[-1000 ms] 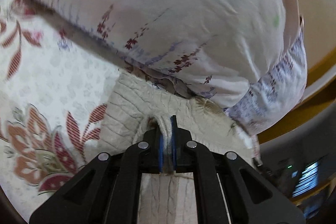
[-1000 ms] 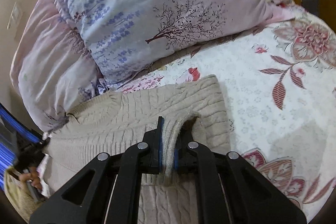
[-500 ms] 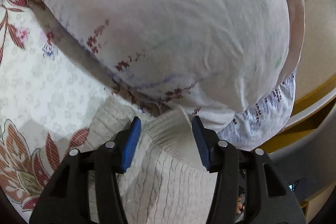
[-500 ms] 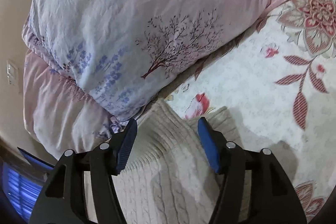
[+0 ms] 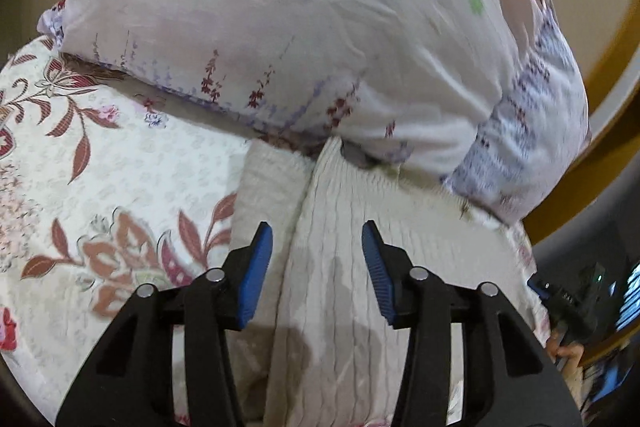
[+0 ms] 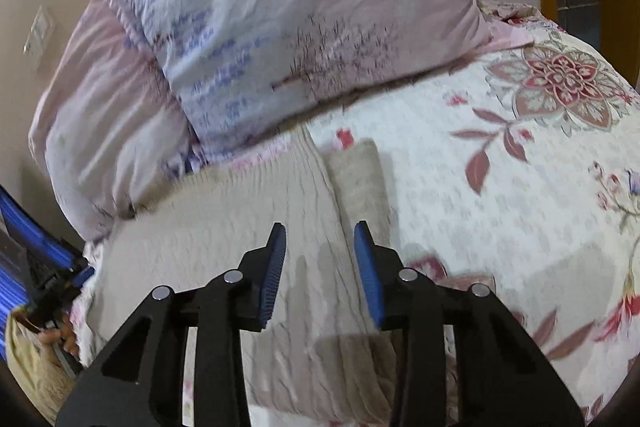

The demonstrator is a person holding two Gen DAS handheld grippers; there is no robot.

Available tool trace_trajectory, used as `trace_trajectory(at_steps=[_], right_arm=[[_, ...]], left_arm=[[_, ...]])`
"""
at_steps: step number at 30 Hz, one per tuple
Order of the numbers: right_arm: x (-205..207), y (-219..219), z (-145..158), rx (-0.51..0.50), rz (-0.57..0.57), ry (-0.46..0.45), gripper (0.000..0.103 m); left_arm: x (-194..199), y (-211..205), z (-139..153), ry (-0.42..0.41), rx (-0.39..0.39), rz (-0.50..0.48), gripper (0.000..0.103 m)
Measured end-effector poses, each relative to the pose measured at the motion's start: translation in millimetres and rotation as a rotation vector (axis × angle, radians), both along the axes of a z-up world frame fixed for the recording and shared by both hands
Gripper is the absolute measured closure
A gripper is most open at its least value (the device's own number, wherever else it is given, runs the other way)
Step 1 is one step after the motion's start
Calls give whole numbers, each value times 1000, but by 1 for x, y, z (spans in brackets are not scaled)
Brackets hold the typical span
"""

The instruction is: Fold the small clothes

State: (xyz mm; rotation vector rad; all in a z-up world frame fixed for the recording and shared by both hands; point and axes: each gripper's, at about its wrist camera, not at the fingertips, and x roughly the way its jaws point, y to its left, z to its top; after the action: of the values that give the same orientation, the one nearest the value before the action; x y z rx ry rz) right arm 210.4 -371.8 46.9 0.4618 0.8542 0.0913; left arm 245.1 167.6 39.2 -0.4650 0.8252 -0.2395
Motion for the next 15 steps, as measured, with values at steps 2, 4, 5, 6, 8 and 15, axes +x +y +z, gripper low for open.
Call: trace_trajectory(at_steps=[2,4,5,6,8,15], right_arm=[[-2,3,-6,-16,14,21,69],[-3,8,-14,-47,29,50,81],[-4,10,-16,-68,30,57,88],[-7,11,-17,-85,29,54,90],[-11,13,-15,-89,25,43,91],[-29,10,-3,-100,-5,17,93]], left_arm=[[-5,-4,-4,13,34,-9,63],[-7,-5,-10,33,51,-19,68],[-8,-5,-13,40,54,-23,76],[-9,-7,-16,52,59,-28,84],[-9,-10,-20,59,76,-29,91],[-16,-6,-18,57,84,-37,98]])
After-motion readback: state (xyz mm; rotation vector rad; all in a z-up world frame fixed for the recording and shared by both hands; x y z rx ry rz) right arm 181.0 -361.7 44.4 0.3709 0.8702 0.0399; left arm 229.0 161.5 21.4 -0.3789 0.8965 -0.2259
